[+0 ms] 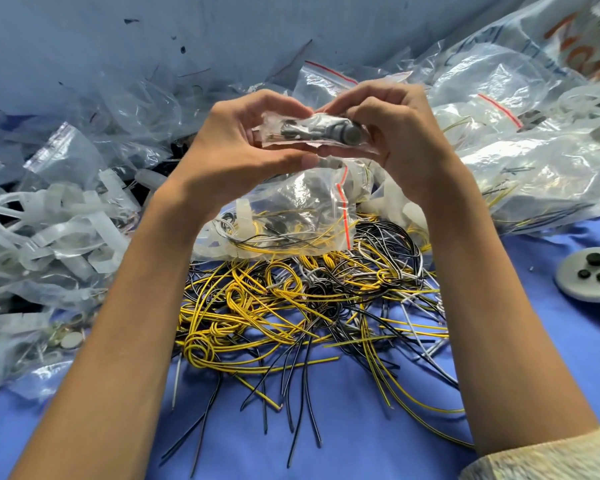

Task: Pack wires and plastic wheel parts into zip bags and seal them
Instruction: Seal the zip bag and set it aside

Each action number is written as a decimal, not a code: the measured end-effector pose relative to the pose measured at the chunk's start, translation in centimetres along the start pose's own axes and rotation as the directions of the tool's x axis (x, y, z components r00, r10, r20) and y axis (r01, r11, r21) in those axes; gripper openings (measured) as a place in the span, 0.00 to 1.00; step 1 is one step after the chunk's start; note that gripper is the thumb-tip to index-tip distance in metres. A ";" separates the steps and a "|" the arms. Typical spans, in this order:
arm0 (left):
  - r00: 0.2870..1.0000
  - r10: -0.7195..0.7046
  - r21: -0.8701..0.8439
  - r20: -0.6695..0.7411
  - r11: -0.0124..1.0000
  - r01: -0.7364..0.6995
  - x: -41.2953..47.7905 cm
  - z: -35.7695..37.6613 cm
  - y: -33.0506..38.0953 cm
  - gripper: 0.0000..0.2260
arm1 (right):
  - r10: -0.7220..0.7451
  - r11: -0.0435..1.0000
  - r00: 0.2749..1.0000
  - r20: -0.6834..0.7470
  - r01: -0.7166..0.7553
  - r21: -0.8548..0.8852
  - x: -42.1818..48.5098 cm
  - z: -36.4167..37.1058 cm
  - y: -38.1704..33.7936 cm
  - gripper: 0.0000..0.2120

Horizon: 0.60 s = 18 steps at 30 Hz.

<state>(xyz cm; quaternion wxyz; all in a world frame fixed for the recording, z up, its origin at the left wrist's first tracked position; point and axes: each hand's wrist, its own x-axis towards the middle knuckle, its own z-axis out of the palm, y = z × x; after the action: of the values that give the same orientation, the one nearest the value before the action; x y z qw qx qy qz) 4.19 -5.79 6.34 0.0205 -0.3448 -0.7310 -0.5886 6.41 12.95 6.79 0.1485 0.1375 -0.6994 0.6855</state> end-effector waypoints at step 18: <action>0.996 -0.037 -0.246 -0.082 0.969 0.015 0.4 0.6 0.0 0.09 | -0.073 0.995 0.985 0.156 0.083 -0.054 -0.8 -0.3 -0.3 0.05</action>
<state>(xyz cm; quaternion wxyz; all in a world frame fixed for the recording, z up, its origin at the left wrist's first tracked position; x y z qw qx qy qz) 4.12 -5.02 6.32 0.0016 -0.3093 -0.6554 -0.6890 7.26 13.19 6.72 0.1249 0.2127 -0.7231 0.6452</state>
